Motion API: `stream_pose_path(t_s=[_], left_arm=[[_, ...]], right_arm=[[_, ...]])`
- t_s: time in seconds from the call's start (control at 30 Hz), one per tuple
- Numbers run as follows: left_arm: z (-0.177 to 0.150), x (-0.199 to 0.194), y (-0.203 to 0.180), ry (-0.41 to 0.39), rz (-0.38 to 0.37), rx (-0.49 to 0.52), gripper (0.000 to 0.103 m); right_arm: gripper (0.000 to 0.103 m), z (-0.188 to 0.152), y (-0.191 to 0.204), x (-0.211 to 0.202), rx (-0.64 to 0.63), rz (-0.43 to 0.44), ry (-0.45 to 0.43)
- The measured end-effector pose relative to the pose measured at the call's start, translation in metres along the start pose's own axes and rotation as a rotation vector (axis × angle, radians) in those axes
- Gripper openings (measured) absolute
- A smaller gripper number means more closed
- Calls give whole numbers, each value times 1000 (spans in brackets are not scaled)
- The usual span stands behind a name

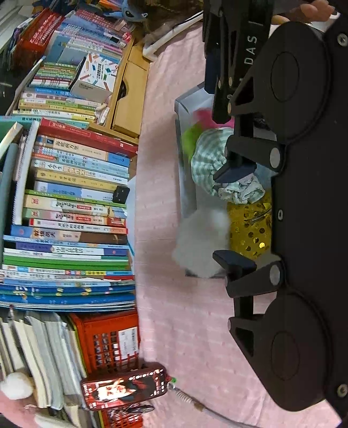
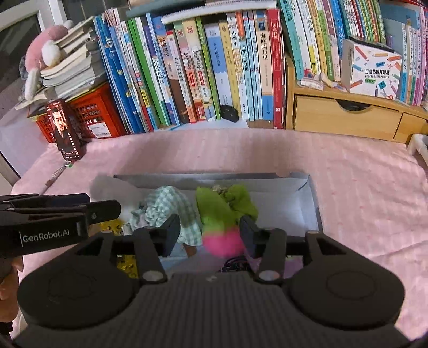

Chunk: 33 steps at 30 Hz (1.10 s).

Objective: Organize soft objects
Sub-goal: 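Open the left tool to drop the cotton ball while the right tool releases the green plush, then withdraw both open tools from the tray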

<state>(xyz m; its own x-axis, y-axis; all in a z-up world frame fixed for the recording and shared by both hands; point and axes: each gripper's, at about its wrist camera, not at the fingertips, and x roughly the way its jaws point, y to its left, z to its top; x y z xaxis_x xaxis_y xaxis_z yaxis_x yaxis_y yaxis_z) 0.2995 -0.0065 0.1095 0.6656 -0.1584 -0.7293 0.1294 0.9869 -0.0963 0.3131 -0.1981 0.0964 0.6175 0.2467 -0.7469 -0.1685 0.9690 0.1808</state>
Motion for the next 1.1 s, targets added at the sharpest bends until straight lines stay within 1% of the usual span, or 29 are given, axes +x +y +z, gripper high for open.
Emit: stream_pose_path(t_s=[0.13,0.27,0.47,0.63,0.87,0.97,1.1], left_arm=[[-3,-15,-5,-32,4,27,61],[-10,-35,-10,-61,-16,46,66],[-25,-72,-22,-124,-66,83,73],[-45,-105,-35,-172,-114,119,77],[-91,-148,-56,-230,-169,216,79],[-117,-162,-64,-229,-178,271,80],[-149,-174,-71,-209,-209,297,80]], right_arm=[[66,-1,1,-13,-2,13,-21],[67,-5,2,-30,-15,30,-49],[69,-16,0,-64,-26,70,-103],[71,-28,-10,-101,-42,93,-157],[73,-49,-36,-146,-20,76,-203],[76,-60,-47,-159,-8,54,-201],[77,-76,-62,-168,10,29,-187]])
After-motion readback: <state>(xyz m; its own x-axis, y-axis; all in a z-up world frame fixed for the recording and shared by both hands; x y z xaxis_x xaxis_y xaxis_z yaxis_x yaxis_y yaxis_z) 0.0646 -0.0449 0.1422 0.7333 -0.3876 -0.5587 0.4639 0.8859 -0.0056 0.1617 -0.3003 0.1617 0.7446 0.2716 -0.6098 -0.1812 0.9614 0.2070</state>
